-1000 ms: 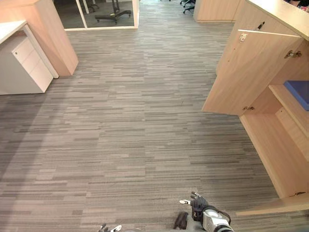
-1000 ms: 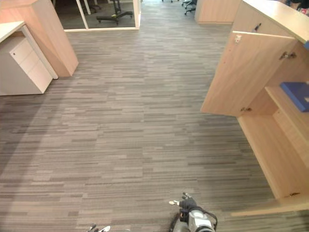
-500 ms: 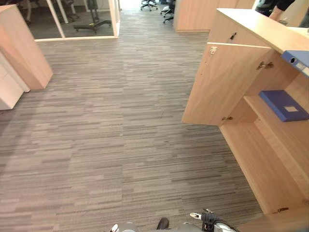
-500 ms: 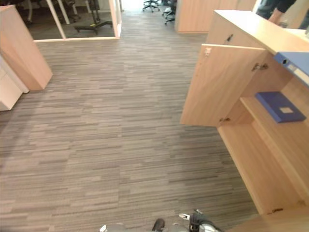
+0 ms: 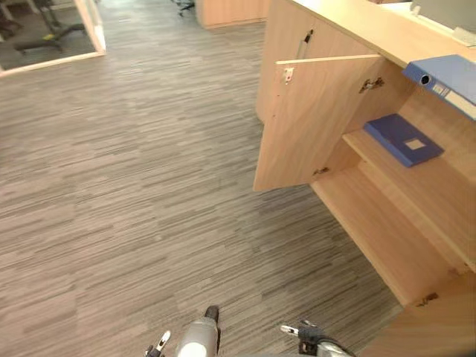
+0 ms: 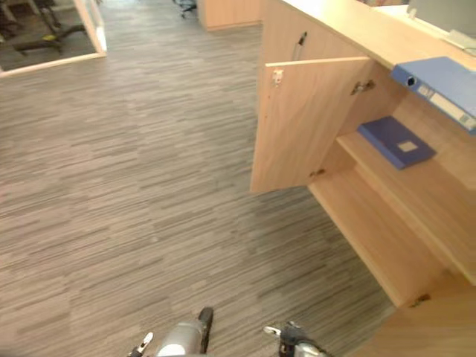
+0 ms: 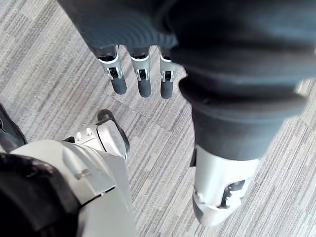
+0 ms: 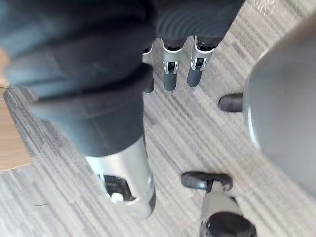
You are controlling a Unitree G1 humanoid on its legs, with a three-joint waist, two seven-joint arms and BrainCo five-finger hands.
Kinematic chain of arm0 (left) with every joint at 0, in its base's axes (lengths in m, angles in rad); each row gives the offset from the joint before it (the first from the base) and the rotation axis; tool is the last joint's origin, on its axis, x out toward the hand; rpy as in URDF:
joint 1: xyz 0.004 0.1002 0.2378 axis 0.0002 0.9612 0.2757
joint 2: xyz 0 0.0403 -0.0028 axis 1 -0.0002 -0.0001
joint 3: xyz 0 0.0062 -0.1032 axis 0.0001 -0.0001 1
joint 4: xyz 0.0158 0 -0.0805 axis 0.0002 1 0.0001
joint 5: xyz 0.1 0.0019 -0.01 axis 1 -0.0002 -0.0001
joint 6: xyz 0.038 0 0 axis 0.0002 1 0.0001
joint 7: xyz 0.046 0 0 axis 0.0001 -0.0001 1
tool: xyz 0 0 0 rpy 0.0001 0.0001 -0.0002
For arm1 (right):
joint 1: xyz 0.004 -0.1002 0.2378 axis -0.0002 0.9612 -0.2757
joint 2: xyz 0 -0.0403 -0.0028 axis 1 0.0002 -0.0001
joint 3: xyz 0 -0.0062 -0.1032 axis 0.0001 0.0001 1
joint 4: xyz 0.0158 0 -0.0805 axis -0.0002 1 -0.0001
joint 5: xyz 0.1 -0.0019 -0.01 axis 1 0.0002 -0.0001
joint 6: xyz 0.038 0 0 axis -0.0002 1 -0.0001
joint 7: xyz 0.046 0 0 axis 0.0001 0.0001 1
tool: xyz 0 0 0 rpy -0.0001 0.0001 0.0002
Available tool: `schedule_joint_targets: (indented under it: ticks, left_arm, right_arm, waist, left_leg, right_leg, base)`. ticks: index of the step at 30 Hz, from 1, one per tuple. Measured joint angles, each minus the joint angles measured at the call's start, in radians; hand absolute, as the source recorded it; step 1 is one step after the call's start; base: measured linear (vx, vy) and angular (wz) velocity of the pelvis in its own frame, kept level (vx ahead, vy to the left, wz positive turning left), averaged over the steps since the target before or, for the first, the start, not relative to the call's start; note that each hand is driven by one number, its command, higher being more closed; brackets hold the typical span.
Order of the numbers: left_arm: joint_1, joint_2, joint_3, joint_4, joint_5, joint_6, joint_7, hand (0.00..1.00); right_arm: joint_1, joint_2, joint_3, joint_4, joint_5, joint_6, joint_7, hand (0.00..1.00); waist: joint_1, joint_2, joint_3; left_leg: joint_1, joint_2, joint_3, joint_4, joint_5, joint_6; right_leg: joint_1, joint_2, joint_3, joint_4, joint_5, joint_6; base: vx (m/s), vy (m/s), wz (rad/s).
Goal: Walk over to the cabinet, pick up the folder, carry it to the office cabinet, place the folder inside the office cabinet, then close the office cabinet door
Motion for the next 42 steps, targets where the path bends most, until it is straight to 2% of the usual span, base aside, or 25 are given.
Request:
schedule_joint_targets:
  ticks: [1,3,5,6,7,8,9,10,13,16,19,20,23,25,26,28,30,33,35,36,37,38,39,40,42]
  left_arm:
    - [0.0,-0.002,0.009,0.005,0.005,-0.001,-0.001,0.0]
    - [0.006,-0.022,0.04,0.011,0.034,0.001,-0.003,0.0]
    - [0.009,-0.018,0.036,0.024,0.088,0.002,-0.007,0.0]
    - [0.01,-0.01,0.034,0.027,0.138,0.003,-0.011,0.0]
    - [0.011,-0.002,0.027,0.029,0.194,0.003,-0.015,0.0]
    - [0.014,0.002,0.022,0.034,0.231,0.003,-0.016,0.0]
    - [0.016,0.01,0.015,0.043,0.295,0.0,-0.017,0.0]
    - [0.007,0.021,-0.007,0.049,0.325,0.001,-0.017,0.0]
    - [-0.024,0.042,-0.077,0.07,0.333,0.004,-0.021,0.0]
    - [-0.061,0.05,-0.11,0.062,0.322,0.004,-0.021,0.0]
    - [-0.099,0.034,-0.124,0.041,0.322,0.0,-0.022,0.0]
    - [-0.109,0.012,-0.127,0.037,0.323,0.0,-0.022,0.0]
    - [-0.114,-0.012,-0.13,0.023,0.366,0.0,-0.042,0.0]
    - [-0.112,-0.009,-0.129,0.023,0.38,0.001,-0.047,0.0]
    - [-0.107,0.0,-0.116,0.022,0.38,0.001,-0.047,0.0]
    - [-0.089,-0.001,-0.064,0.011,0.365,0.004,-0.045,0.0]
    - [-0.086,0.002,-0.05,0.001,0.36,-0.009,-0.043,0.0]
    - [-0.098,0.019,-0.049,0.002,0.341,-0.015,-0.037,0.0]
    - [-0.1,0.019,-0.048,-0.001,0.32,-0.016,-0.033,0.0]
    - [-0.099,0.024,-0.051,-0.018,0.312,-0.017,-0.03,0.0]
    - [-0.097,0.024,-0.055,-0.02,0.311,-0.019,-0.024,0.0]
    - [-0.096,0.024,-0.06,-0.019,0.306,-0.021,-0.023,0.0]
    - [-0.096,0.035,-0.067,-0.017,0.301,-0.022,-0.016,0.0]
    - [-0.097,0.053,-0.074,-0.019,0.3,-0.029,-0.009,0.0]
    - [-0.097,0.062,-0.07,-0.014,0.291,-0.028,-0.002,0.0]
  right_arm:
    - [0.0,0.007,-0.016,-0.003,-0.001,0.0,0.004,0.0]
    - [0.006,0.002,-0.073,-0.017,-0.002,0.001,0.019,0.0]
    - [0.011,0.0,-0.108,-0.043,-0.006,0.002,0.024,0.0]
    - [0.013,-0.008,-0.108,-0.052,-0.014,0.002,0.028,0.0]
    - [0.015,-0.014,-0.104,-0.056,-0.014,0.001,0.03,0.0]
    - [0.015,-0.015,-0.099,-0.059,-0.014,0.0,0.03,0.0]
    - [0.011,-0.014,-0.093,-0.059,-0.014,-0.004,0.03,0.0]
    - [0.002,-0.014,-0.09,-0.053,-0.014,-0.01,0.032,0.0]
    - [-0.018,-0.017,-0.09,-0.041,-0.013,-0.016,0.033,0.0]
    - [-0.019,-0.015,-0.088,-0.042,-0.007,-0.017,0.033,0.0]
    - [-0.019,-0.012,-0.089,-0.043,0.003,-0.015,0.033,0.0]
    - [-0.019,-0.015,-0.091,-0.043,0.01,-0.011,0.033,0.0]
    - [-0.016,-0.018,-0.11,-0.045,-0.001,-0.007,0.033,0.0]
    - [-0.014,-0.015,-0.113,-0.042,-0.014,-0.002,0.033,0.0]
    - [-0.008,-0.013,-0.108,-0.044,-0.013,0.002,0.034,0.0]
    - [0.001,-0.018,-0.104,-0.043,-0.004,0.002,0.033,0.0]
    - [-0.001,-0.02,-0.098,-0.031,0.013,0.002,0.033,0.0]
    - [-0.027,-0.035,-0.098,0.014,0.027,0.004,0.031,0.0]
    - [-0.042,-0.041,-0.096,0.044,0.029,0.009,0.026,0.0]
    - [-0.046,-0.04,-0.088,0.053,0.031,0.009,0.025,0.0]
    - [-0.045,-0.042,-0.088,0.058,0.031,0.008,0.022,0.0]
    - [-0.044,-0.045,-0.086,0.057,0.031,0.007,0.019,0.0]
    - [-0.037,-0.042,-0.059,0.059,0.031,0.003,0.014,0.0]
    - [-0.041,-0.033,-0.04,0.068,0.03,0.004,0.016,0.0]
    - [-0.048,-0.034,-0.025,0.079,0.03,0.003,0.016,0.0]
  waist:
    - [0.004,0.003,-0.004]
    - [0.004,0.03,-0.028]
    - [-0.009,0.038,-0.031]
    - [-0.018,0.037,-0.032]
    - [-0.026,0.038,-0.034]
    - [-0.03,0.04,-0.036]
    - [-0.039,0.043,-0.039]
    - [-0.052,0.047,-0.039]
    - [-0.073,0.059,-0.026]
    - [-0.074,0.051,-0.018]
    - [-0.091,0.034,-0.02]
    - [-0.095,0.027,-0.019]
    - [-0.109,0.052,-0.032]
    - [-0.11,0.056,-0.031]
    - [-0.106,0.052,-0.029]
    - [-0.093,0.06,-0.025]
    - [-0.084,0.057,-0.02]
    - [-0.07,0.052,-0.002]
    - [-0.06,0.04,0.013]
    - [-0.054,0.027,0.022]
    - [-0.054,0.026,0.021]
    - [-0.054,0.03,0.021]
    - [-0.054,0.015,0.019]
    - [-0.054,-0.022,0.013]
    - [-0.047,-0.028,0.013]
  left_leg:
    - [0.014,-0.001,0.022,0.006,-0.017,0.009]
    - [0.061,-0.005,0.08,-0.007,-0.069,0.037]
    - [0.121,-0.03,0.129,-0.038,-0.09,0.062]
    - [0.171,-0.051,0.161,-0.057,-0.1,0.079]
    - [0.221,-0.067,0.183,-0.079,-0.112,0.092]
    - [0.242,-0.069,0.199,-0.094,-0.115,0.092]
    - [0.281,-0.066,0.225,-0.13,-0.113,0.096]
    - [0.308,-0.054,0.245,-0.147,-0.113,0.096]
    - [0.343,-0.009,0.275,-0.169,-0.115,0.092]
    - [0.398,0.01,0.32,-0.227,-0.121,0.066]
    - [0.414,0.003,0.335,-0.239,-0.143,0.032]
    - [0.426,0.008,0.334,-0.243,-0.159,0.013]
    - [0.431,0.076,0.331,-0.225,-0.19,-0.03]
    - [0.398,0.135,0.303,-0.086,-0.228,-0.057]
    - [0.329,0.179,0.278,0.112,-0.245,-0.07]
    - [0.194,0.252,0.222,0.514,-0.213,-0.085]
    - [0.124,0.263,0.193,0.711,-0.214,-0.084]
    - [0.042,0.24,0.183,0.701,-0.253,-0.042]
    - [-0.004,0.192,0.124,0.575,-0.278,-0.038]
    - [-0.021,0.155,0.072,0.437,-0.275,-0.043]
    - [-0.024,0.123,-0.004,0.256,-0.245,-0.059]
    - [-0.029,0.115,-0.037,0.191,-0.173,-0.077]
    - [-0.006,0.075,-0.031,0.174,-0.111,-0.083]
    - [-0.006,0.037,-0.02,0.173,-0.124,-0.061]
    - [-0.008,0.024,-0.005,0.223,-0.154,-0.037]
  right_leg:
    - [-0.014,-0.011,0.01,0.026,0.0,0.0]
    - [-0.098,-0.05,0.005,0.218,-0.002,-0.004]
    - [-0.19,-0.125,-0.061,0.467,0.001,-0.063]
    - [-0.232,-0.202,-0.144,0.611,0.031,-0.134]
    - [-0.253,-0.266,-0.218,0.691,0.06,-0.178]
    - [-0.255,-0.279,-0.242,0.712,0.059,-0.176]
    - [-0.269,-0.278,-0.271,0.708,0.041,-0.149]
    - [-0.282,-0.249,-0.299,0.68,0.016,-0.117]
    - [-0.29,-0.173,-0.389,0.564,-0.03,-0.067]
    - [-0.29,-0.161,-0.544,0.41,-0.02,-0.071]
    - [-0.287,-0.162,-0.623,0.283,0.03,-0.118]
    - [-0.28,-0.148,-0.625,0.251,0.054,-0.134]
    - [-0.249,-0.055,-0.64,0.195,0.017,-0.122]
    - [-0.202,0.014,-0.632,0.14,0.007,-0.128]
    - [-0.166,0.052,-0.618,0.1,0.004,-0.131]
    - [-0.109,0.11,-0.557,0.069,-0.014,-0.146]
    - [-0.06,0.127,-0.49,0.061,-0.032,-0.149]
    - [0.02,0.111,-0.376,0.03,-0.035,-0.141]
    - [0.051,0.077,-0.316,0.027,-0.034,-0.137]
    - [0.066,0.042,-0.285,0.025,-0.039,-0.106]
    - [0.068,0.011,-0.261,0.022,-0.052,-0.059]
    - [0.075,0.002,-0.25,0.022,-0.062,-0.034]
    - [0.097,-0.029,-0.237,0.012,-0.064,-0.009]
    - [0.099,-0.064,-0.239,0.0,-0.05,-0.021]
    - [0.115,-0.083,-0.235,-0.001,-0.018,-0.001]
  base:
    - [0.25,0.283,-1.03]
    - [0.18,0.342,-0.95]
    - [0.12,0.325,-0.59]
    - [0.11,0.274,-0.46]
    - [0.11,0.254,-0.49]
    - [0.11,0.209,-0.62]
    - [0.11,0.15,-0.69]
    - [0.13,0.119,-0.7]
    - [0.16,0.033,-0.46]
    - [0.1,-0.016,-0.36]
    - [0.16,-0.124,-0.25]
    - [0.19,-0.152,-0.13]
    - [0.35,-0.261,-0.08]
    - [0.4,-0.306,-0.2]
    - [0.37,-0.261,-0.45]
    - [0.4,-0.131,-0.85]
    - [0.39,0.045,-1.12]
    - [0.34,0.133,-1.08]
    - [0.27,0.261,-1.05]
    - [0.25,0.339,-0.81]
    - [0.23,0.36,-0.73]
    - [0.34,0.465,-0.4]
    - [0.39,0.416,-0.03]
    - [0.43,0.395,0.09]
    - [0.31,0.265,0.0]
